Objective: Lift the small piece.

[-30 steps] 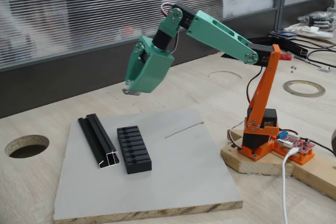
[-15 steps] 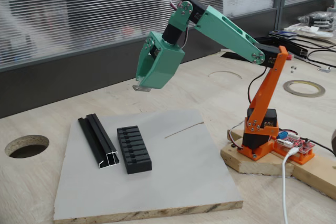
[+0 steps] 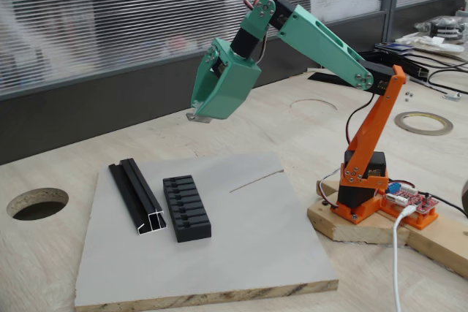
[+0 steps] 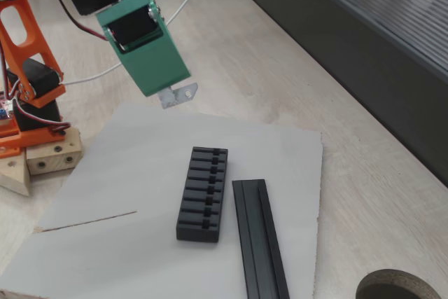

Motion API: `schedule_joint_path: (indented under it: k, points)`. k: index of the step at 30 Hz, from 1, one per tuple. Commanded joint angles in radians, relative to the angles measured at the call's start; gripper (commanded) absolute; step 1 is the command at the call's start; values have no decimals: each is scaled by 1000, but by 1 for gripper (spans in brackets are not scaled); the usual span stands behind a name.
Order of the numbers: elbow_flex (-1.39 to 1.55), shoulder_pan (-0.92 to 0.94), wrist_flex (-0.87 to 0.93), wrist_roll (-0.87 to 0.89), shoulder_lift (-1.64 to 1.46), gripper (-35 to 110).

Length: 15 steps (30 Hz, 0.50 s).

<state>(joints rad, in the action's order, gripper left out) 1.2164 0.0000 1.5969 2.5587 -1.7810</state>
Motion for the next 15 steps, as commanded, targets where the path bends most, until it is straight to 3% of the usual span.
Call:
schedule_joint_path:
  k: [1,15]
  points:
    - [-3,9,18,15,-35,1]
    - [-2,8,18,15,-23,1]
